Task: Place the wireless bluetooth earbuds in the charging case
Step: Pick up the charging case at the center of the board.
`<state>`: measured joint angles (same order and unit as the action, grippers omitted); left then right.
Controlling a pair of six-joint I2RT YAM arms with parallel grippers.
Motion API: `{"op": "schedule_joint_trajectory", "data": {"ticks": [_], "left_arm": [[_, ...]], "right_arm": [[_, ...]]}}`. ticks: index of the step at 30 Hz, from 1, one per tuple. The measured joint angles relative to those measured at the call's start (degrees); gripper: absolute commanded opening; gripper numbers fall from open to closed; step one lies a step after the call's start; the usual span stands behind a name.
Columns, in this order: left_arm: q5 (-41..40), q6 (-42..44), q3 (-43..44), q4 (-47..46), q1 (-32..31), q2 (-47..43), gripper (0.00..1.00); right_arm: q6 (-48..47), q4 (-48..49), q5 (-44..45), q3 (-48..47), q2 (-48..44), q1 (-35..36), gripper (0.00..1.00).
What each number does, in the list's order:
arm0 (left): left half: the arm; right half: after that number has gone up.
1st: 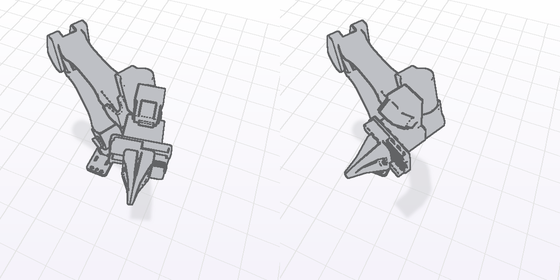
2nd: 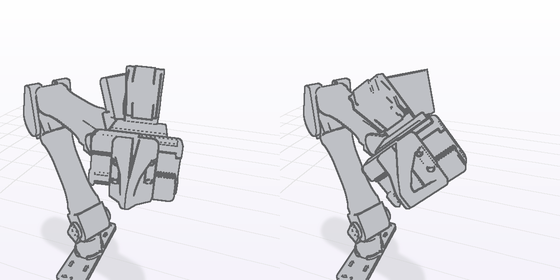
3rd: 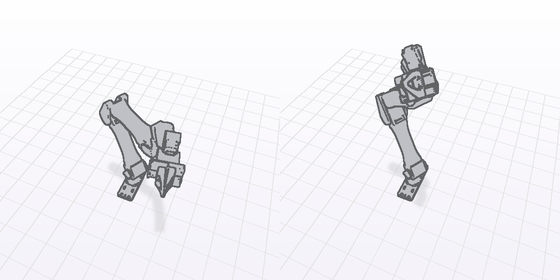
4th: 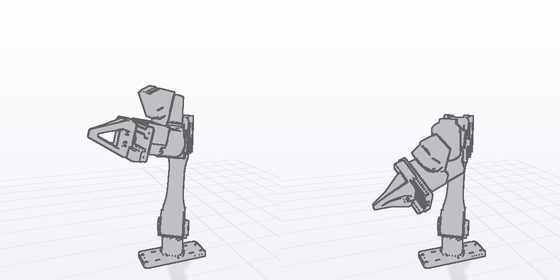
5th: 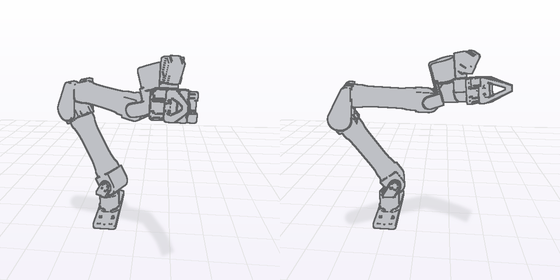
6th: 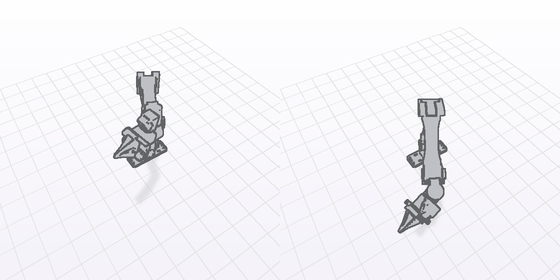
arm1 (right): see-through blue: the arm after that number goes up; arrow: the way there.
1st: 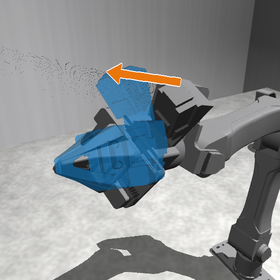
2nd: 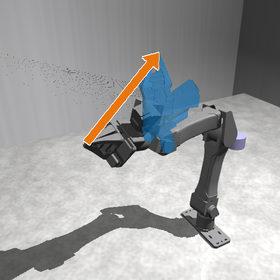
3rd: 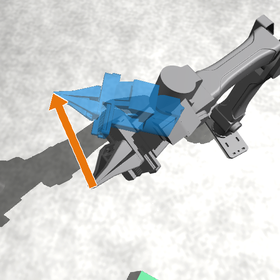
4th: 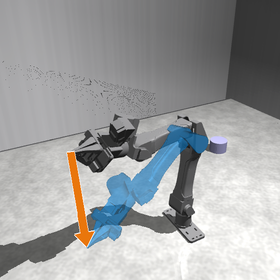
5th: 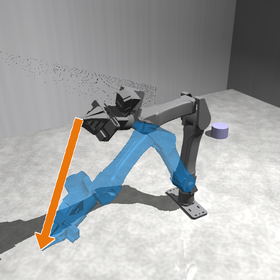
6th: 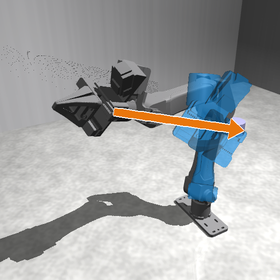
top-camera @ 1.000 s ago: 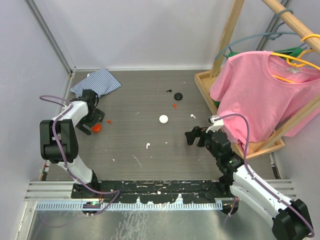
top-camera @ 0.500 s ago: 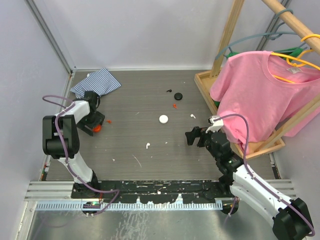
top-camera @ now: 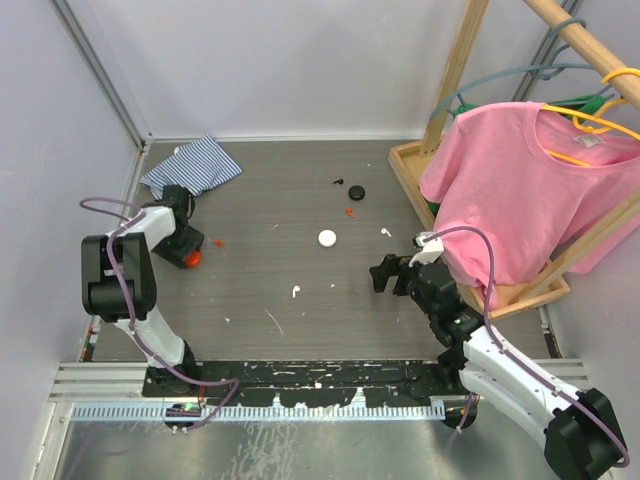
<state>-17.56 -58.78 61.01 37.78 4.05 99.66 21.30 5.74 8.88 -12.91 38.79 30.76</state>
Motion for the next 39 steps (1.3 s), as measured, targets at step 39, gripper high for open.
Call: {"op": "schedule_joint_trajectory", "data": {"ticks": [39], "left_arm": [[10.3,22.1,-21.0,-26.1,-29.7,-31.1,0.48]], "right_arm": [[-1.7,-17.1,-12.8,-21.5,10.3,0.2,0.99]]}}
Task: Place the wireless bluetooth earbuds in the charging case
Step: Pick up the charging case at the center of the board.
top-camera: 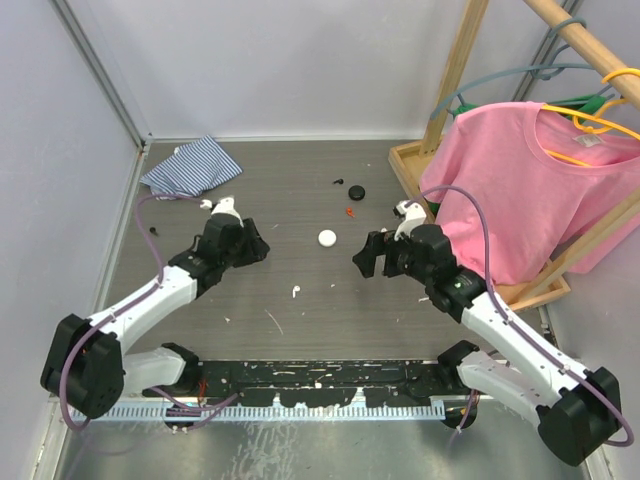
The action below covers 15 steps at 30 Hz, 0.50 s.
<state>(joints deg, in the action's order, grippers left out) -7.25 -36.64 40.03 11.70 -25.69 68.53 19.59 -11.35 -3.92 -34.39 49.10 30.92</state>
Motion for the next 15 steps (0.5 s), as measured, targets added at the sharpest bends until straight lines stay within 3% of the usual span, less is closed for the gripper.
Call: {"op": "schedule_joint_trajectory", "data": {"ticks": [8,15], "left_arm": [[-0.5,11.4,-5.3,-15.8,-10.2,-1.3,0.49],[0.0,21.7,-6.1,-32.5,-17.9,4.6,0.48]], "right_arm": [[0.0,-5.9,-2.7,-8.0,5.7,0.1,1.0],[-0.7,-11.2,-5.1,-15.5,8.5,0.2,1.0]]}}
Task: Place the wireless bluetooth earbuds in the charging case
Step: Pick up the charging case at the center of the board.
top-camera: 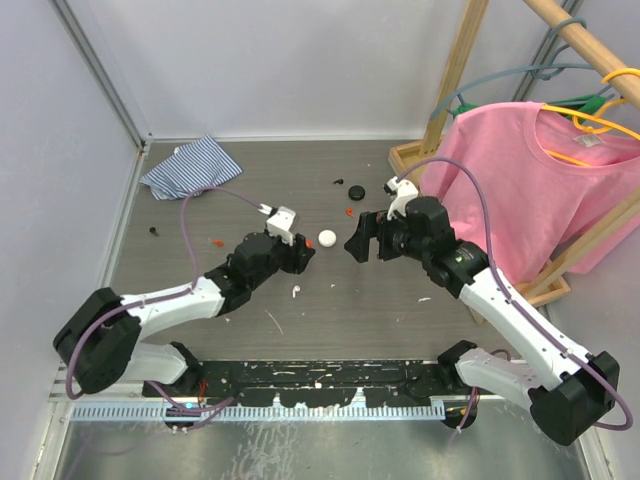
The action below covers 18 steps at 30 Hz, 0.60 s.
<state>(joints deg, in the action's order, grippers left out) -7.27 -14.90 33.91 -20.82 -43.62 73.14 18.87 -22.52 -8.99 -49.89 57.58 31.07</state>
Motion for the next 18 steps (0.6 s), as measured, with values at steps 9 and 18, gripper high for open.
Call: {"op": "schedule_joint_trajectory", "data": {"ticks": [9,18], "left_arm": [[5.4,12.4,-7.3,-20.7,-4.9,5.1,0.44],[13.2,17.8,-12.9,-37.3,-5.0,6.6,0.44]], "right_arm": [[-1.6,-4.7,-1.1,-9.2,3.3,0.1,0.97],[-0.9,-5.2,-4.5,-9.6,8.7,3.1,0.83]]}}
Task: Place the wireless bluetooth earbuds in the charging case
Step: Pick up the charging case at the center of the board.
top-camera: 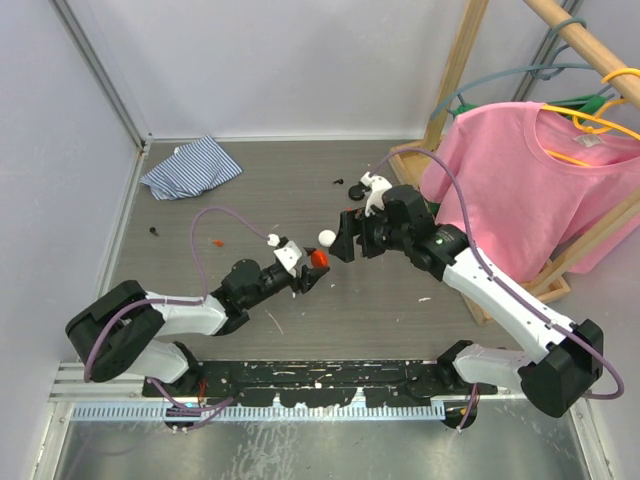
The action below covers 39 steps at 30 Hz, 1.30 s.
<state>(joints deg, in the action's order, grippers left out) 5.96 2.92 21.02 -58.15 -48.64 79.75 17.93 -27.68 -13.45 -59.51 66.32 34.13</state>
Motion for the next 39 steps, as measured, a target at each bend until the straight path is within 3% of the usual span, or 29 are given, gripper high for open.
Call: {"op": "schedule_joint_trajectory", "data": {"ticks": [8,14,39], "left_arm": [[4.6,0.2,-1.2,-3.2,0.0,-0.5,0.44],[6.2,0.9,-2.2,-4.0,0.0,-2.3,0.44],[6.3,0.8,-2.5,-4.2,0.0,-4.2,0.43]], "right_arm": [[-0.2,0.7,2.0,-1.0,4.3,7.8,0.65],[-1.2,0.6,4.1,-2.6,7.7,9.2,0.57],[-1.7,0.2,7.6,-4.2,9.6,13.2,0.42]]}}
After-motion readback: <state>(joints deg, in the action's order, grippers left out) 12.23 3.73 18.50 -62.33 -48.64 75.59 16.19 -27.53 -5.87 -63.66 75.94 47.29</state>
